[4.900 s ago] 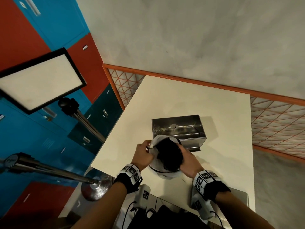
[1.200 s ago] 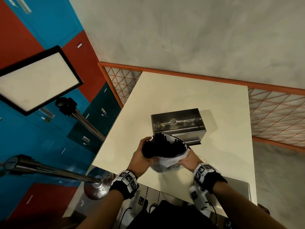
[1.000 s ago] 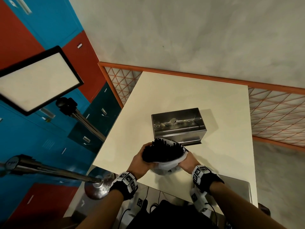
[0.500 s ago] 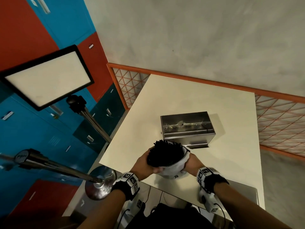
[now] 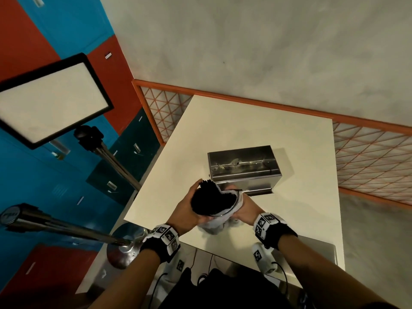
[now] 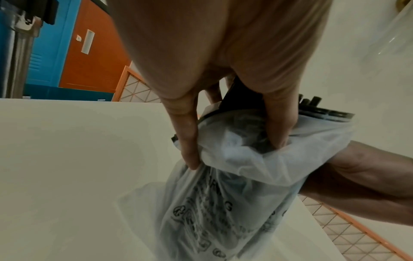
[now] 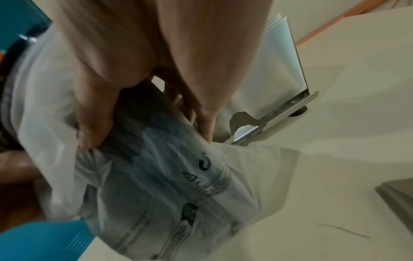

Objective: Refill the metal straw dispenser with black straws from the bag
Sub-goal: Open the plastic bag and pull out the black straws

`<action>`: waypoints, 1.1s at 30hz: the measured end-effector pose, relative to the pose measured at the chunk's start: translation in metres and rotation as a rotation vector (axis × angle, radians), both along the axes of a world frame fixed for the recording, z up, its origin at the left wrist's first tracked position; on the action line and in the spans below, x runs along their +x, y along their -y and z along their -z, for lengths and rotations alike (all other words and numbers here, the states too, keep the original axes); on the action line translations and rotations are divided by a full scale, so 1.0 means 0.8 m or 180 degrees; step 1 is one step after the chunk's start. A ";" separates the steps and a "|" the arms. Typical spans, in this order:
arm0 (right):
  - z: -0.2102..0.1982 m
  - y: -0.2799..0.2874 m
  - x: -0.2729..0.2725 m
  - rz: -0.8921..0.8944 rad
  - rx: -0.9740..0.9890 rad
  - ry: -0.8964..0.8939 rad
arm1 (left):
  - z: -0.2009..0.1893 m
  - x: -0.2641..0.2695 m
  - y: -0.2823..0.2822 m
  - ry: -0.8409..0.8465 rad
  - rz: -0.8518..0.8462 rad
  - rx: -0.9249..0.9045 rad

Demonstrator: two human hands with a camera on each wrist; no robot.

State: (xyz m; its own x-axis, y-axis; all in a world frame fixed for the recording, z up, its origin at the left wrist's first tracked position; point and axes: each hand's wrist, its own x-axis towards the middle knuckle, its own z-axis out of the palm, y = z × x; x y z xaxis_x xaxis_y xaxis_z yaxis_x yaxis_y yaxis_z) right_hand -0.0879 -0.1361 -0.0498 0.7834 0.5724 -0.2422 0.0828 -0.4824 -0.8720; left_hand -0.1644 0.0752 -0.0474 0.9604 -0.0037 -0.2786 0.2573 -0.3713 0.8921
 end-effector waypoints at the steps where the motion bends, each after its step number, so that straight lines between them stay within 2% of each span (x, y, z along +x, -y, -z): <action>1: 0.002 -0.001 0.000 -0.0046 -0.0032 -0.0074 | 0.004 0.001 0.001 -0.0051 -0.0021 0.0083; 4: 0.017 0.012 0.003 -0.0127 -0.0600 -0.0414 | 0.004 0.003 0.009 -0.0288 -0.0092 0.0339; 7: 0.042 0.023 0.007 -0.0368 -0.1115 -0.0459 | 0.004 0.004 0.018 -0.0504 -0.0155 0.0467; 8: 0.039 0.024 0.003 -0.0299 -0.1170 -0.0477 | -0.003 0.006 0.023 -0.0494 -0.0144 0.0445; 10: 0.044 0.016 0.001 0.0019 -0.0869 -0.0725 | -0.009 0.010 0.026 -0.0357 -0.0126 0.0415; 11: 0.064 0.030 0.004 -0.0184 -0.0697 -0.0784 | -0.011 0.011 0.025 -0.0310 -0.0111 0.0396; 12: 0.066 0.031 -0.002 -0.0828 -0.1290 -0.0128 | -0.018 0.011 0.026 -0.0260 -0.0115 0.0329; 13: 0.062 0.035 -0.009 -0.0338 -0.0495 -0.0291 | -0.019 0.013 0.023 -0.0268 -0.0119 0.0304; 14: 0.040 0.043 -0.006 -0.0167 -0.0540 -0.0193 | -0.026 0.014 0.022 -0.0294 -0.0124 0.0288; 15: 0.032 0.047 0.011 0.0027 -0.0336 -0.0303 | -0.027 0.013 0.019 -0.0350 -0.0110 0.0287; 16: 0.020 0.043 0.020 -0.0233 -0.0543 0.0270 | -0.032 0.012 0.018 -0.0366 -0.0091 0.0308; 17: 0.010 0.050 0.021 -0.0150 -0.0269 0.0505 | -0.030 0.012 0.016 -0.0396 -0.0090 0.0328; 18: 0.014 0.059 0.023 -0.0115 -0.0134 0.0524 | -0.033 0.012 0.017 -0.0395 -0.0086 0.0318; 20: 0.009 0.063 0.023 -0.0166 -0.0260 0.0520 | -0.035 0.012 0.021 -0.0340 -0.0145 0.0256; 22: 0.006 0.065 0.021 -0.0075 -0.0225 0.0226 | -0.034 0.012 0.027 -0.0281 -0.0268 0.0174; 27: -0.016 0.065 0.016 0.0298 0.0626 -0.0879 | -0.026 0.012 0.043 -0.0145 -0.0418 0.0296; 30: -0.029 0.055 0.016 0.0886 0.1099 -0.1701 | -0.025 0.016 0.052 -0.0100 -0.0578 0.0349; 31: -0.032 0.052 0.016 0.1064 0.1213 -0.1834 | -0.026 0.017 0.056 -0.0064 -0.0611 0.0393; 33: -0.033 0.047 0.016 0.1102 0.1130 -0.1659 | -0.023 0.017 0.060 0.0082 -0.0638 0.0422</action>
